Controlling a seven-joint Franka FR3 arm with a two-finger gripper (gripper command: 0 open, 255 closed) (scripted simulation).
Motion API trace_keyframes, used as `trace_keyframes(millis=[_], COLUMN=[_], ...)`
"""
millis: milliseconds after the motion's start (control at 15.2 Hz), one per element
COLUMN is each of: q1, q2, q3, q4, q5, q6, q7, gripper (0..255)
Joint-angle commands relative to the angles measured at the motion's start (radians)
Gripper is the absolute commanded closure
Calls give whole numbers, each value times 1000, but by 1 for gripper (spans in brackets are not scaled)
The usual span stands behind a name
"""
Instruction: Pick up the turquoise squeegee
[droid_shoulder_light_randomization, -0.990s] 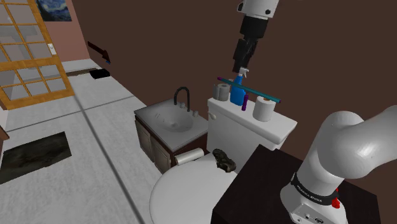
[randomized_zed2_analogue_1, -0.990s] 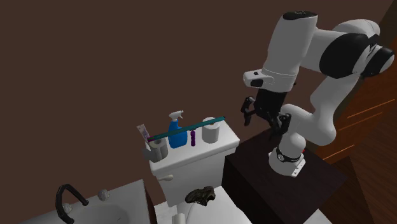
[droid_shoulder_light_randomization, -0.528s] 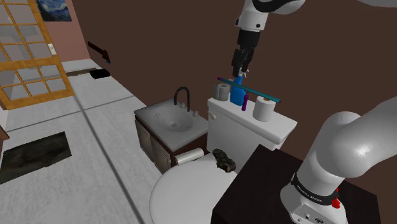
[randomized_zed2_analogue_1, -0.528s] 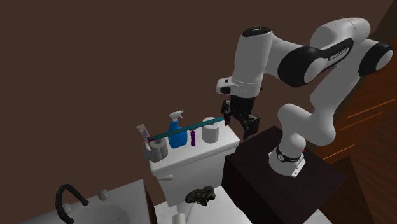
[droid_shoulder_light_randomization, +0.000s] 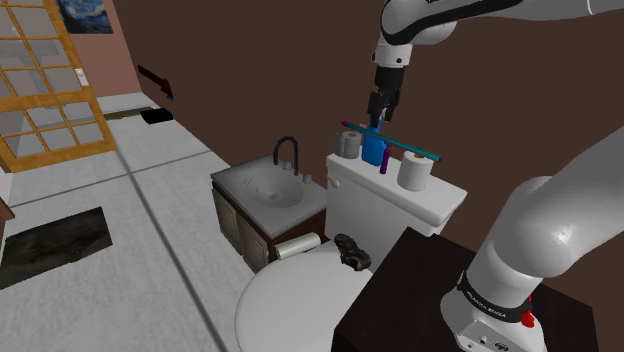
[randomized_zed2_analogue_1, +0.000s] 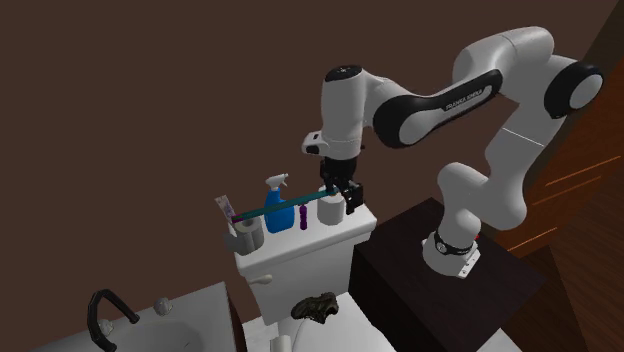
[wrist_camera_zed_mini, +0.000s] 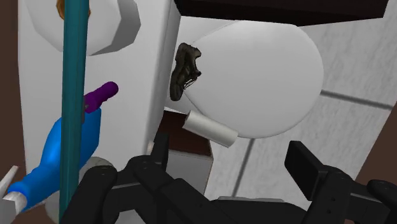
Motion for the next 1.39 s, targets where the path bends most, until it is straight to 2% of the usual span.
trace_keyframes(millis=[0, 858, 1320], q1=[-13, -116, -119], q2=[60, 456, 490], q3=[-26, -171, -171], q4=[31, 254, 196], q5=[-7, 9, 20], q6=[9, 55, 144], q7=[-20, -160, -164], gripper=[0, 0, 0])
